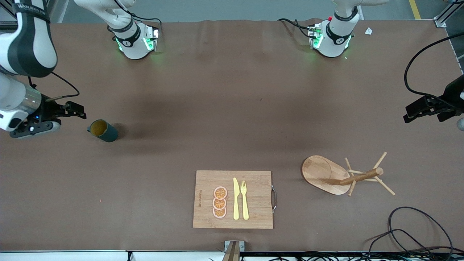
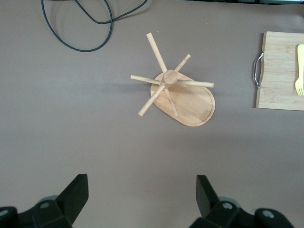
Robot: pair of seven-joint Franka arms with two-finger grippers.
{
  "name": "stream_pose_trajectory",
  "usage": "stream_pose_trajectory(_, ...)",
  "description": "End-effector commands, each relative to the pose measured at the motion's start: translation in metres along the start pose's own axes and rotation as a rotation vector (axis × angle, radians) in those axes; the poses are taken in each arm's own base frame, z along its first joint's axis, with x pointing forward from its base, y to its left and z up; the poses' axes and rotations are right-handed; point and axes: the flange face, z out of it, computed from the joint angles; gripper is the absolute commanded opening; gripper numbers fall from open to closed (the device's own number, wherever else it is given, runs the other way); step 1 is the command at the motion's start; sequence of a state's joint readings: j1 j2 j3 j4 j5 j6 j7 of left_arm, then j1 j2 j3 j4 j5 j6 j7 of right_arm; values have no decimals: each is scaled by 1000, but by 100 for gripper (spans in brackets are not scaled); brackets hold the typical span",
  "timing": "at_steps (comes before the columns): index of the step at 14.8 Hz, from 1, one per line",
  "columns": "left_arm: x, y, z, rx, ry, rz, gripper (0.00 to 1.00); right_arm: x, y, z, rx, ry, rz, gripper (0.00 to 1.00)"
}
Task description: Transfer cup from left to right arm and place
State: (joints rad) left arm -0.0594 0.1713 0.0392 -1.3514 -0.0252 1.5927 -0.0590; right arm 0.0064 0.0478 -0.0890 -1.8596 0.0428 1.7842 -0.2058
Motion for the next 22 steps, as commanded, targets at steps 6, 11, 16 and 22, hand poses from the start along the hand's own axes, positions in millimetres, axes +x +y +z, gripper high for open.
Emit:
stream_pose_trajectory(6, -3, 0, -6, 19, 0, 15, 100, -11, -4, -79, -33, 21, 125, 100)
stream_pose_trajectory(11, -2, -1, -5, 22, -3, 13, 100, -18, -4, -122, -60, 42, 134, 100)
stream_pose_trajectory(16, -3, -1, -5, 27, -4, 15, 100, -25, 0, -164, -54, 89, 143, 100)
stream_pose_trajectory(22, -3, -1, -5, 26, -4, 15, 100, -39, -2, -165, -27, -3, 154, 100)
